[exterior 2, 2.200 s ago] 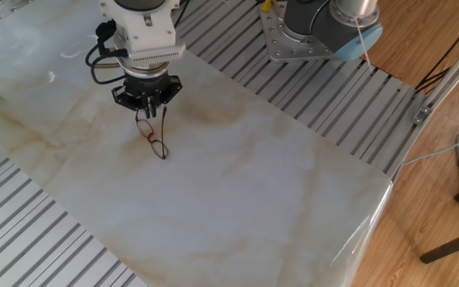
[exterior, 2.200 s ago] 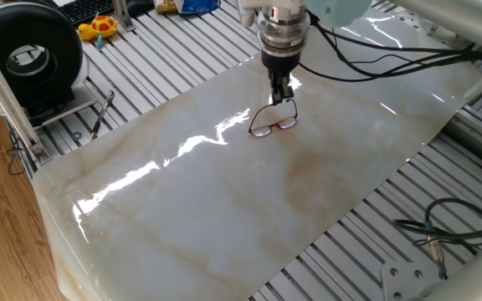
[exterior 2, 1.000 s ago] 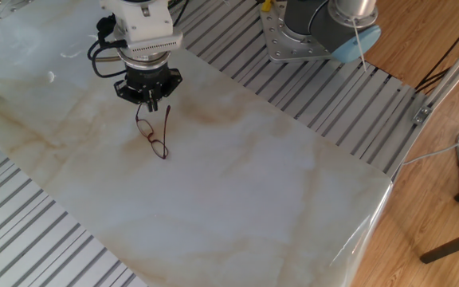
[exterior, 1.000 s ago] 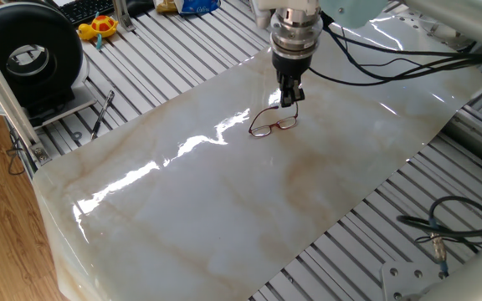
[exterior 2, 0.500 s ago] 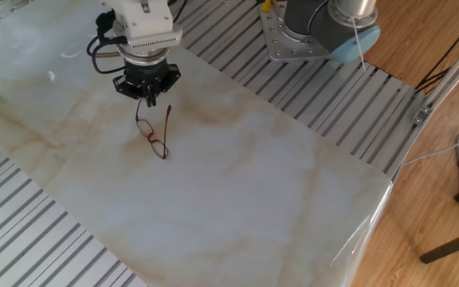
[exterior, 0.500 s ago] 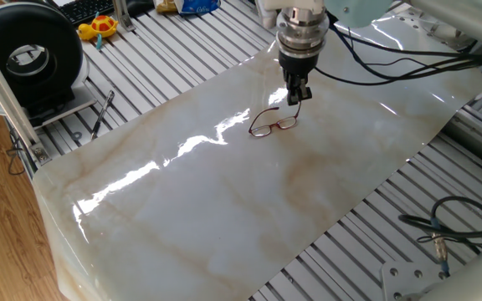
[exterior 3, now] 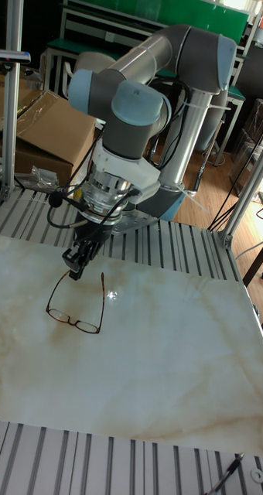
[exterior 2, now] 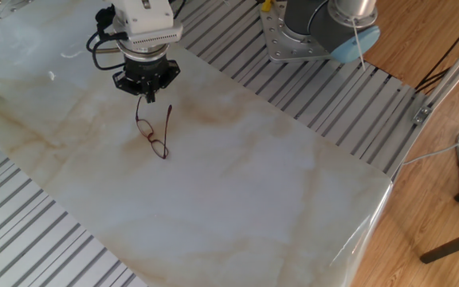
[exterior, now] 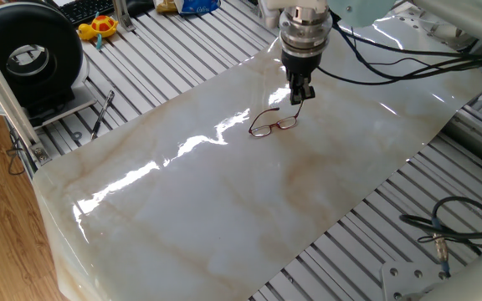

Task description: Unfold the leg of the glasses (with one hand)

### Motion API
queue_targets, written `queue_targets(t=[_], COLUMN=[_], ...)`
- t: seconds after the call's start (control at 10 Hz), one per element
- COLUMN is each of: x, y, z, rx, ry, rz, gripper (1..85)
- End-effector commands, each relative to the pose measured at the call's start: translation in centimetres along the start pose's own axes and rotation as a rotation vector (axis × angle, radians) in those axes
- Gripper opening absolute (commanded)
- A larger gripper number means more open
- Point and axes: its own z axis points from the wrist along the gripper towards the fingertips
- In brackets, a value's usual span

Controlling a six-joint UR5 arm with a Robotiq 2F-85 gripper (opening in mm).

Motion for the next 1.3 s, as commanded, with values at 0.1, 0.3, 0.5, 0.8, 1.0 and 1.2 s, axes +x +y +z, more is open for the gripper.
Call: queue_targets(t=[0.1, 0.3, 0.5, 0.8, 1.0, 1.2], x=[-1.8, -3.4, -4.2, -5.1, -4.9, -5.2], y=[0.4, 1.2, -0.7, 0.4, 1.6, 1.1], z=[-2.9, -4.5, -4.1, -4.1, -6.3, -6.4], rx=[0.001, -0.008, 0.058, 0.005, 0.01, 0.021], ry=[-0.008, -0.048, -0.089, -0.122, -0.109, -0.122], rz=[0.032, 0.096, 0.158, 0.269, 0.301, 0.311], gripper=[13.3, 13.3, 1.3, 1.3, 1.3, 1.3])
